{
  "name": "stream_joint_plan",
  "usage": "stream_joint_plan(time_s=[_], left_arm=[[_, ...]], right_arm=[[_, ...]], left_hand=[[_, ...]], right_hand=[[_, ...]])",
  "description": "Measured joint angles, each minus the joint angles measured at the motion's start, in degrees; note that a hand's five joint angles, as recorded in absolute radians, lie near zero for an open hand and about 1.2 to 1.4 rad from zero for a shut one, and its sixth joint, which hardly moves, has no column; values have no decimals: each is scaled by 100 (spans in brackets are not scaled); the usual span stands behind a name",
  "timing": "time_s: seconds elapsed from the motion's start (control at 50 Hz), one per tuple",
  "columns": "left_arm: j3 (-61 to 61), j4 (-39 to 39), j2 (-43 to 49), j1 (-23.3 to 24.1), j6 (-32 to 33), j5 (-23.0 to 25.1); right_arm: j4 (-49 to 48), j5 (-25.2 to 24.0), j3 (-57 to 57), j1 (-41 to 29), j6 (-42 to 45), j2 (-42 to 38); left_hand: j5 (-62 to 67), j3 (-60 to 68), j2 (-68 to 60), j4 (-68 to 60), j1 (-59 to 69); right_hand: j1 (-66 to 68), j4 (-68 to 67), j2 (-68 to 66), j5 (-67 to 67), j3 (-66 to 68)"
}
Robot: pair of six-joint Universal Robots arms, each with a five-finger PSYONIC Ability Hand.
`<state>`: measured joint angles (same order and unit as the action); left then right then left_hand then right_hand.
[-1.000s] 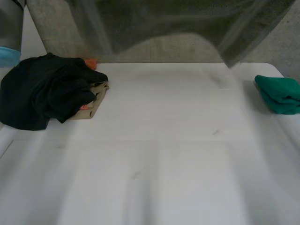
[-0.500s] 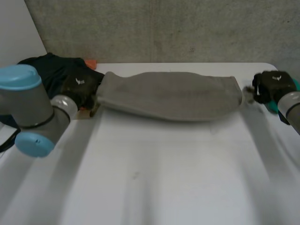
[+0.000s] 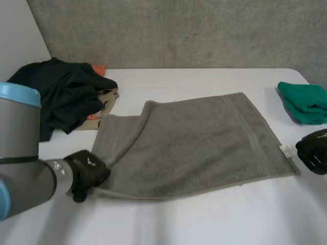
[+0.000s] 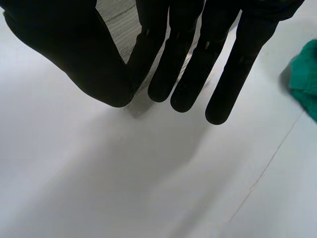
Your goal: Fold the laundry.
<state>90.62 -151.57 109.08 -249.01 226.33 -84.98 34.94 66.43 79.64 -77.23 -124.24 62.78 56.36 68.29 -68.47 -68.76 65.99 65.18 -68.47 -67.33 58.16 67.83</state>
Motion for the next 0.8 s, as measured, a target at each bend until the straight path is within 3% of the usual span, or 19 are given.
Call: stream_joint_plan(time_s=[0.16,0.22,0.32,0.6,0.8], left_arm=[[-1199,-454,573,54,-468,-263],[-1615,-518,728,56,-636,-374],[-2348,-568,1034,57,-913,-486],[-4053,-151,2215,26,-1471,-720],[-4387,92,2488,39,-1564,-766]], right_arm=[[-1315,-156,60,-367,-1113,-24],[-1675,-278,155,-444,-1451,26],[-1962,-473,458,-514,-1820,236],[-2160,-511,1405,-654,-2357,675],[-2721,-431,1806,-835,-2496,515]], left_hand=[[0,0,0,0,0],[0,0,0,0,0],[0,0,0,0,0],[0,0,0,0,0],[0,0,0,0,0]], right_hand=[[-97,392,324,-371,-354],[-2204,2417,2459,-2439,-2369],[-3812,4164,4067,-4229,-4080],[-3926,4380,4184,-4438,-4223],[-3904,4195,4170,-4130,-4207]])
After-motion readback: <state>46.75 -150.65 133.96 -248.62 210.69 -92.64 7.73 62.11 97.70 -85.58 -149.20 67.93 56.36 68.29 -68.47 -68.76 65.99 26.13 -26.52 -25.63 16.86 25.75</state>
